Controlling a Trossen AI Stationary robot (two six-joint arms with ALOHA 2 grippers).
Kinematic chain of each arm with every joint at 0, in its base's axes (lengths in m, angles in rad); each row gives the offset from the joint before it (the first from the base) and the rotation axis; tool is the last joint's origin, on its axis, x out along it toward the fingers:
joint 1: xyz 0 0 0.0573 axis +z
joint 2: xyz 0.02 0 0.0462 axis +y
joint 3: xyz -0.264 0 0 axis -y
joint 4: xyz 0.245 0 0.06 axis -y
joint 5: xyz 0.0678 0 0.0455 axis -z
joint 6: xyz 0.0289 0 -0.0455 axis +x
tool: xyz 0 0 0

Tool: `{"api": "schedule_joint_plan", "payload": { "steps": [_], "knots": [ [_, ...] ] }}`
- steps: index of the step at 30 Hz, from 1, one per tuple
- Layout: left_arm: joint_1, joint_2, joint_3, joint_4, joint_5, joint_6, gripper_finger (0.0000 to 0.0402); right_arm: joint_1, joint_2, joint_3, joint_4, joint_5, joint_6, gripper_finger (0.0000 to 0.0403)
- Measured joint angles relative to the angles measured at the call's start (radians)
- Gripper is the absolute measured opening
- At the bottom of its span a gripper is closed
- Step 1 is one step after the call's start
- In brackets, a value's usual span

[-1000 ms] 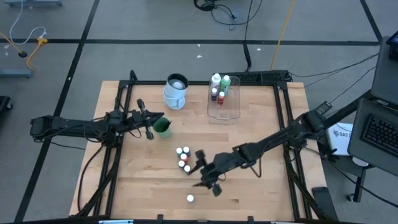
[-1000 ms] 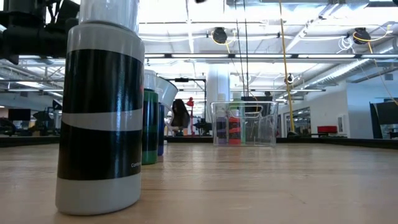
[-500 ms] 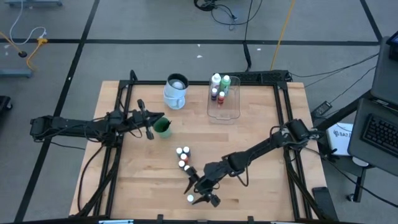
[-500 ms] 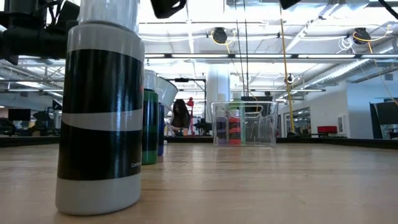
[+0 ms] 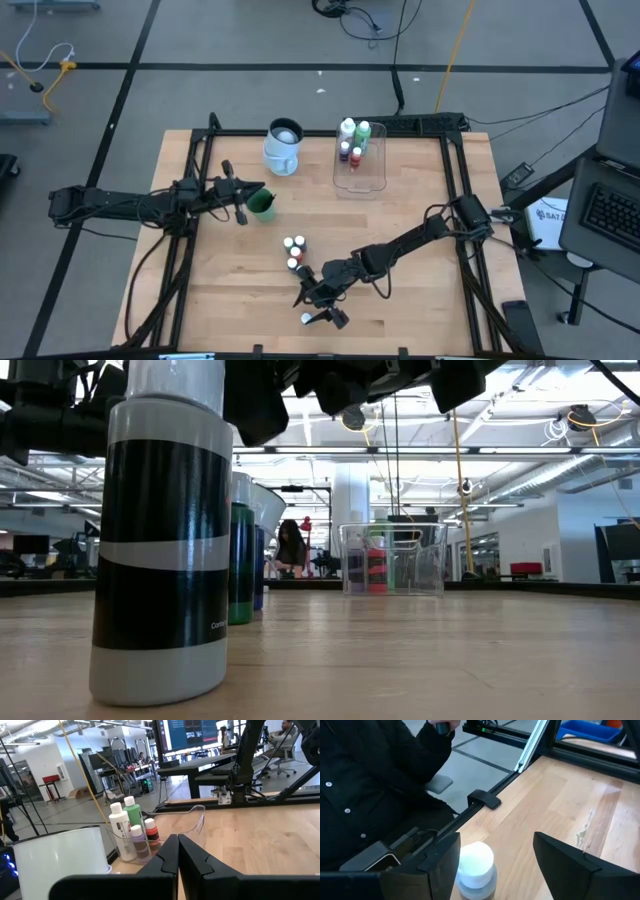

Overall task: Pick & Place Paint Supplies
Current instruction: Put the gray paint bottle into the transparent bin

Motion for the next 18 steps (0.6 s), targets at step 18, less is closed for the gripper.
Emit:
{"api": "schedule_joint_plan", "payload": {
  "steps": [18],
  "knots": [
    [0.001,0.0,0.0,-0.003,0.0,0.0,0.0003,-0.016,0.07,-0.012,0.042,-0.087,0.054,0.0247]
  ]
}}
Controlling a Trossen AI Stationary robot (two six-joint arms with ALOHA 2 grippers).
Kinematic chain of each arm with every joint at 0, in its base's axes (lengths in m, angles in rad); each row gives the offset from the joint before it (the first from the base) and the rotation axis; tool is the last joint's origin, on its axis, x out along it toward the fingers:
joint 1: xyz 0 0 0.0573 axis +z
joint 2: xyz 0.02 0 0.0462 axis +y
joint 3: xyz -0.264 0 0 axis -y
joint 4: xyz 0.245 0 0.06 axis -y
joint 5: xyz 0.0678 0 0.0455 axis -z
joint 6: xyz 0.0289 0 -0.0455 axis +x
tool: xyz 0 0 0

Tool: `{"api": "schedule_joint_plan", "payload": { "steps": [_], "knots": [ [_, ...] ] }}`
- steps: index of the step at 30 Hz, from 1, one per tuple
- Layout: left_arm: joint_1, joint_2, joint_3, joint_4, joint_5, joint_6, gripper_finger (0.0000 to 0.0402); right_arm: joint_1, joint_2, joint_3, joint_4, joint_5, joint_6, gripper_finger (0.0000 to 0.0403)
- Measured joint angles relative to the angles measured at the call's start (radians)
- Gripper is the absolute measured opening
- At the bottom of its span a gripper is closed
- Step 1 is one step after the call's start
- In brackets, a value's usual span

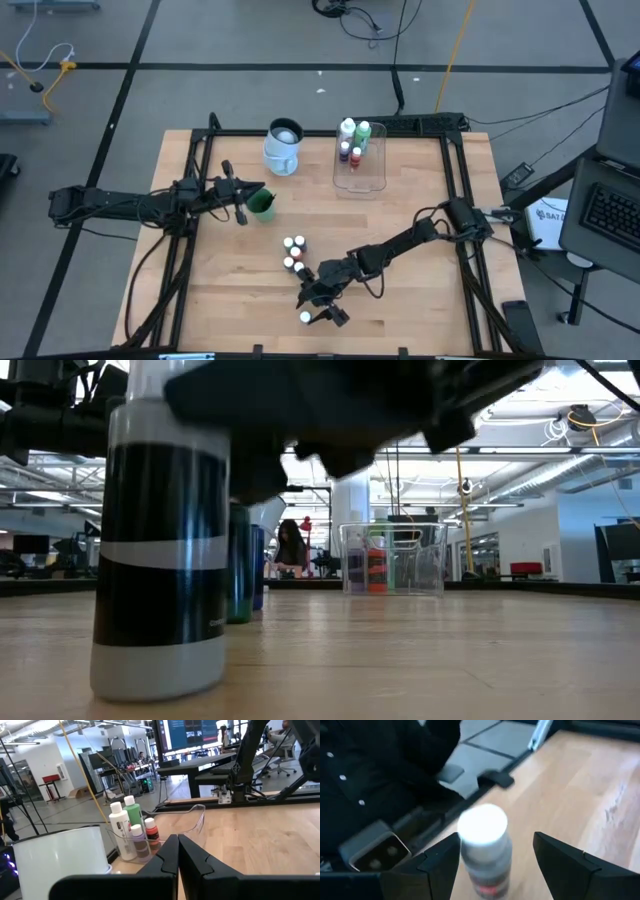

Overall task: Pick & Place Paint Supplies
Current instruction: Put the gray paint bottle into the transparent bin

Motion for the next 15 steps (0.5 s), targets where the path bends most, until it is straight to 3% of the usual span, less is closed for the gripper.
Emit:
{"api": "schedule_joint_plan", "payload": {
  "steps": [7,15],
  "knots": [
    [0.0,0.0,0.0,-0.011,0.0,0.008,0.0003,0.003,-0.007,0.002,0.026,-0.018,-0.011,0.0242],
    [0.0,0.0,0.0,-0.016,0.0,0.01,0.0003,0.004,-0.007,0.001,0.033,-0.016,-0.018,0.02]
  ]
}}
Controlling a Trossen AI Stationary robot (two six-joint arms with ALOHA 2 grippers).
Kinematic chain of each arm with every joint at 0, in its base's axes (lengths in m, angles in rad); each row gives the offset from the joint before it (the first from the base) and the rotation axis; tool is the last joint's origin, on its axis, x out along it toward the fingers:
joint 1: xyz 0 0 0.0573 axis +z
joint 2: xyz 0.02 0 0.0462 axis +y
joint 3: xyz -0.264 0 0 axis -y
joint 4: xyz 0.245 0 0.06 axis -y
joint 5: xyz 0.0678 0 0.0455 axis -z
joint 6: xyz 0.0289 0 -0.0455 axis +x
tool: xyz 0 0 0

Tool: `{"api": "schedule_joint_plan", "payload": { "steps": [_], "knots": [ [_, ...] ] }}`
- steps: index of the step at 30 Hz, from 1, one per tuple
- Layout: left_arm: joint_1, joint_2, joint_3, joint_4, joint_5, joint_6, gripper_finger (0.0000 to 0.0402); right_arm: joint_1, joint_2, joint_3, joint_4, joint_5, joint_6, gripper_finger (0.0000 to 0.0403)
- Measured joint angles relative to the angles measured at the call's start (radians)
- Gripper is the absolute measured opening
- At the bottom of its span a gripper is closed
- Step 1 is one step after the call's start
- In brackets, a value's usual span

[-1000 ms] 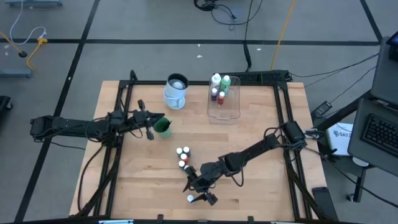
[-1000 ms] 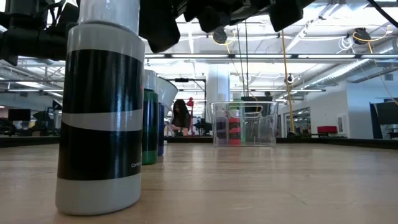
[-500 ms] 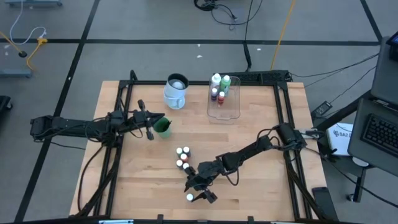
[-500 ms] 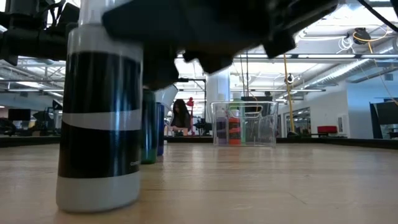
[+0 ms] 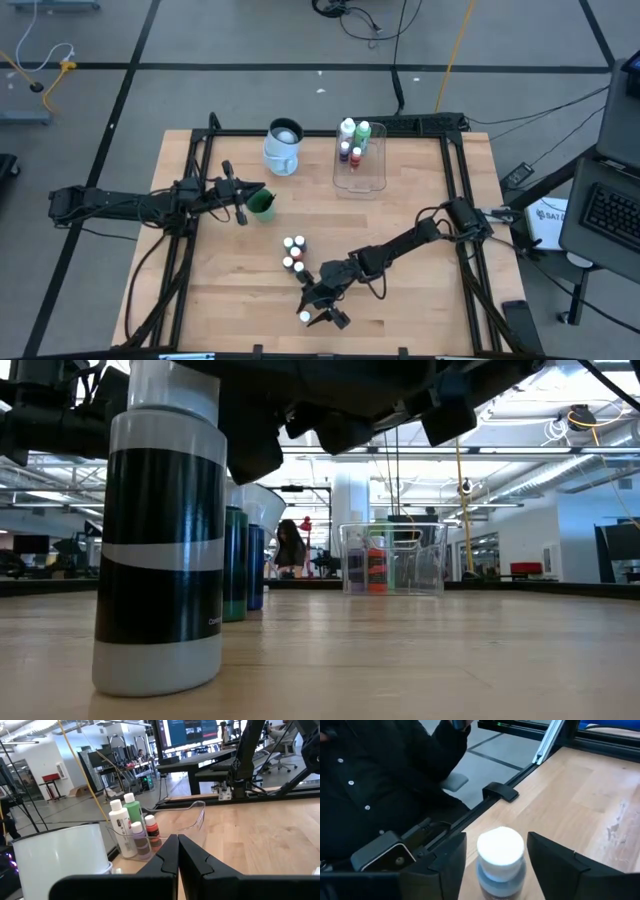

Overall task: Pick & Place Paint Supplies
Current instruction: Put the gray paint bottle into the transparent bin

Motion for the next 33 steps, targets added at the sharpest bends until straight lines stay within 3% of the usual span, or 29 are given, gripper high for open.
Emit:
{"api": "schedule_joint_plan", "payload": {
  "steps": [14,20,24,28,33],
  "knots": [
    [0.0,0.0,0.0,-0.003,0.0,0.0,0.0003,-0.001,0.0,0.0,0.006,0.0,-0.005,0.0113],
    [0.0,0.0,0.0,-0.004,0.0,-0.003,0.0003,-0.003,-0.103,-0.001,-0.094,0.011,-0.005,0.0113],
    [0.0,0.0,0.0,-0.005,0.0,-0.003,0.0003,0.0,-0.267,-0.001,-0.264,0.135,-0.004,0.0113],
    [0.0,0.0,0.0,-0.005,0.0,-0.003,0.0003,0.0,-0.459,0.0,-0.479,0.342,0.008,0.0113],
    [0.0,0.0,0.0,-0.007,0.0,-0.002,0.0003,0.0,-0.706,-0.088,-0.587,0.583,0.008,0.0113]
  ]
}}
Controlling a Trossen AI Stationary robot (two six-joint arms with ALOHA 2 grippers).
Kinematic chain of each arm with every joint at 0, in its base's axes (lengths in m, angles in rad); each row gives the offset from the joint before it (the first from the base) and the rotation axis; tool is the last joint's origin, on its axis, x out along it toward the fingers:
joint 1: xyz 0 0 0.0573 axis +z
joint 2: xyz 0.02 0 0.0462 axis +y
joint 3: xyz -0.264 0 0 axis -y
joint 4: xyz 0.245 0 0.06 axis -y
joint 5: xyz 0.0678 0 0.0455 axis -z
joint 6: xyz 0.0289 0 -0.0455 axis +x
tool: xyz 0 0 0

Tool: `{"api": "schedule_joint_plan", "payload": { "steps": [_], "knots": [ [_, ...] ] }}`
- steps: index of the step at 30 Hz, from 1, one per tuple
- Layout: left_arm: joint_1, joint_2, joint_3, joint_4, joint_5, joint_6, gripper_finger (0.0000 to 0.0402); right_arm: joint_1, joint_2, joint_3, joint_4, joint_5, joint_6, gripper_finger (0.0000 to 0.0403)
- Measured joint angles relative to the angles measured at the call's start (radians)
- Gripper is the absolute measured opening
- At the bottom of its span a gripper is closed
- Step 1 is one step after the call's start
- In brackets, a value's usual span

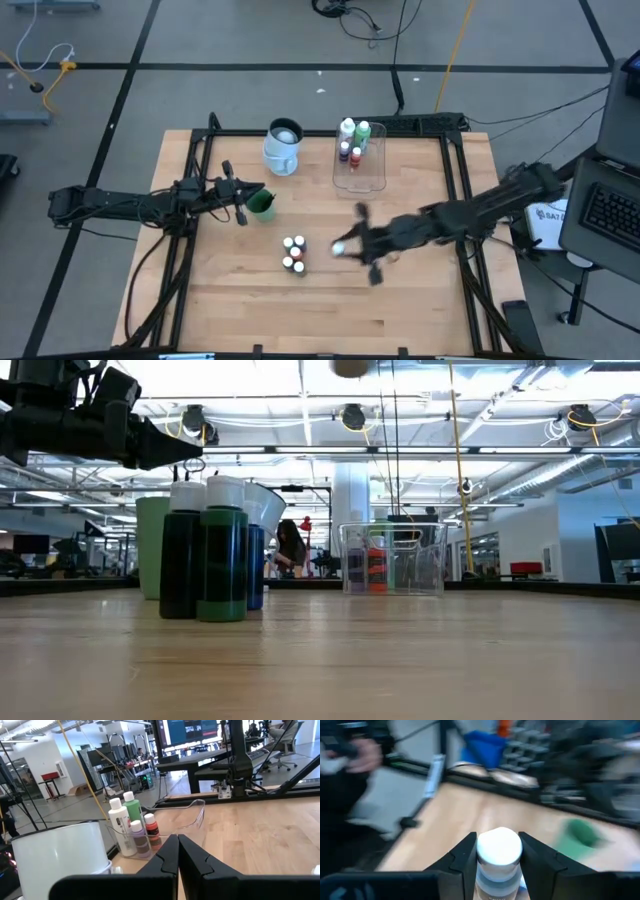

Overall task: Pick & Place Paint Supplies
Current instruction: Put the gray paint bottle into the transparent bin

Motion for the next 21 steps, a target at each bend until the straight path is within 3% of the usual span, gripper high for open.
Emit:
{"api": "schedule_joint_plan", "payload": {
  "steps": [6,12,17,21],
  "knots": [
    [0.0,0.0,0.0,-0.001,0.0,0.001,0.0003,0.003,-0.349,-0.265,0.003,0.247,0.007,0.0113],
    [0.0,0.0,0.0,-0.002,0.0,0.002,0.0003,0.006,-0.647,-0.594,0.106,0.386,0.119,0.0113],
    [0.0,0.0,0.0,-0.001,0.0,0.002,0.0003,0.005,-0.783,-0.795,0.149,0.498,0.172,0.0113],
    [0.0,0.0,0.0,-0.001,0.0,0.002,0.0003,-0.011,-0.789,-0.857,0.294,0.521,0.129,0.0113]
  ]
}}
